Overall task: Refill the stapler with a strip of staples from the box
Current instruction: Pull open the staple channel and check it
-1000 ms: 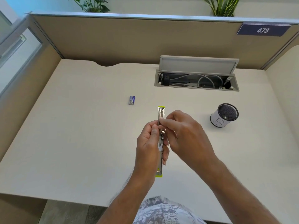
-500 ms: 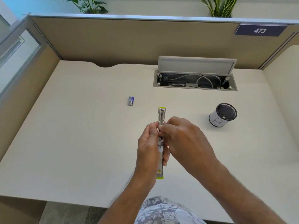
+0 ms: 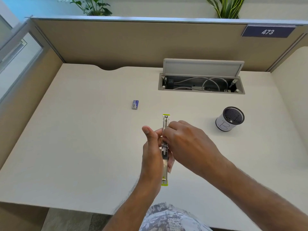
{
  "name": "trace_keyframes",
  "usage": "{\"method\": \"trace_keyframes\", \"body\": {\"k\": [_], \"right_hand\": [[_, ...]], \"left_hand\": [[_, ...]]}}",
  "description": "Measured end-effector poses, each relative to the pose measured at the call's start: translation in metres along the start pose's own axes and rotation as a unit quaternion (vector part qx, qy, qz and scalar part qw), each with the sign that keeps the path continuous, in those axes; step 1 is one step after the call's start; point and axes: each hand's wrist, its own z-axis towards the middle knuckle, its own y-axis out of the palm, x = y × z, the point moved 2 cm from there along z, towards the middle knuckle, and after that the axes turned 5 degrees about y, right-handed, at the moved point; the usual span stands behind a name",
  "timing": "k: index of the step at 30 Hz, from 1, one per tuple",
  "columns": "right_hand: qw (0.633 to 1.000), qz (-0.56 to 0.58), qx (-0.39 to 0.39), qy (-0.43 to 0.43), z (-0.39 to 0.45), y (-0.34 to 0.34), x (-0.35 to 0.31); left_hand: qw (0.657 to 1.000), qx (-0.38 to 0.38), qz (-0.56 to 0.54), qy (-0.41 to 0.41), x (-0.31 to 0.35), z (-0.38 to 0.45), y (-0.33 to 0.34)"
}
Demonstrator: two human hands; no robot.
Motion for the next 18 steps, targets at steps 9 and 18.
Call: {"method": "trace_keyframes", "body": {"k": [9, 18], "right_hand": [[0.998, 0.009, -0.014, -0.058, 0.008, 0.005, 0.012], [0.948, 0.247, 0.158, 0.123, 0.009, 0.029, 0.071]], "left_hand": [[1.0, 0.003, 0.008, -0.011, -0.001, 0.004, -0.001], [1.0, 0.008, -0.005, -0.03, -0.012, 0.012, -0.006]]}}
